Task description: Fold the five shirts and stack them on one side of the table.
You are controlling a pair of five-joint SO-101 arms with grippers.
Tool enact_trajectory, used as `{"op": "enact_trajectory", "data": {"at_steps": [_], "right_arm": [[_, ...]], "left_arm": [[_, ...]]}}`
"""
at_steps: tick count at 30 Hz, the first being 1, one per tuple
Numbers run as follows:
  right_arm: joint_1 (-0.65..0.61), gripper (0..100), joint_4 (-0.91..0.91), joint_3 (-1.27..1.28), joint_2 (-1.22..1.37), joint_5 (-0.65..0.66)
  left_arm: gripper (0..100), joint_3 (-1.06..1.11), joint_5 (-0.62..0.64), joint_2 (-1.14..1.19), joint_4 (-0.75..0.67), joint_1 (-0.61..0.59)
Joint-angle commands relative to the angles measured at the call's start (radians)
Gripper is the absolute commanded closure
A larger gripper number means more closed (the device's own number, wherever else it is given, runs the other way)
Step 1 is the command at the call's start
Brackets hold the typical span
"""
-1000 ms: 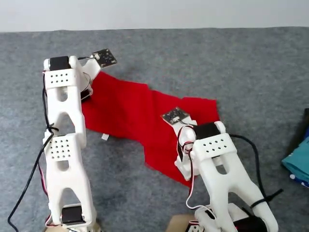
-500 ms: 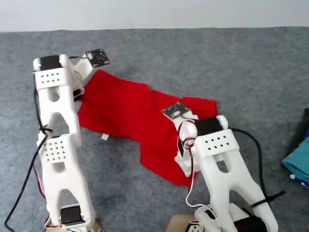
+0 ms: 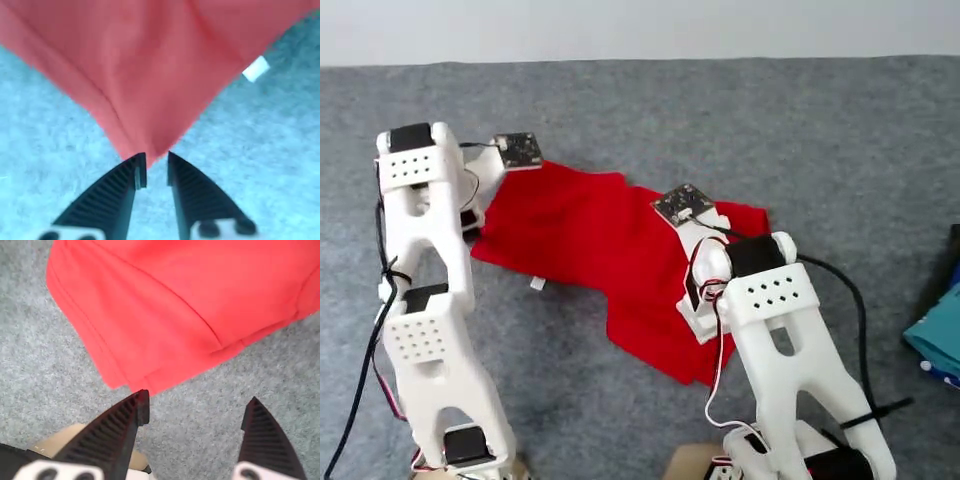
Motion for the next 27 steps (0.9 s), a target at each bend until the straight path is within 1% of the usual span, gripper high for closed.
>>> {"op": "enact_trajectory", "data": {"at_steps": [1,8,10,12,16,18,20,24,26,27], "right_arm": [[-0.002,69.9,-0.002,-0.044,-0.021,-0.009],[0.001,69.9,-0.013,-0.044,-0.021,-0.009],[0.022,69.9,-0.042,-0.044,-0.021,-0.011],[0.067,69.9,-0.084,-0.044,-0.021,-0.011],[0.134,70.1,-0.159,-0.051,-0.021,-0.011],[0.137,72.8,-0.176,-0.051,-0.021,-0.011],[0.137,79.0,-0.202,-0.051,-0.021,-0.011],[0.139,93.1,-0.272,-0.049,-0.021,-0.011],[0.139,98.1,-0.305,-0.049,-0.019,-0.011],[0.139,99.1,-0.318,-0.049,-0.01,-0.011]], "left_arm": [[86,0.002,-0.009,-0.074,0.011,-0.038],[83,0.002,-0.012,-0.081,-0.003,-0.118],[83,-0.004,-0.008,-0.081,-0.002,-0.137],[86,-0.035,0.032,-0.081,0.012,-0.149],[96,-0.104,0.141,-0.081,0.023,-0.161],[100,-0.125,0.204,-0.091,0.023,-0.166],[100,-0.128,0.296,-0.115,0.023,-0.175],[100,-0.127,0.583,-0.178,0.023,-0.198],[100,-0.125,0.718,-0.206,0.023,-0.206],[100,-0.12,0.776,-0.219,0.025,-0.209]]}}
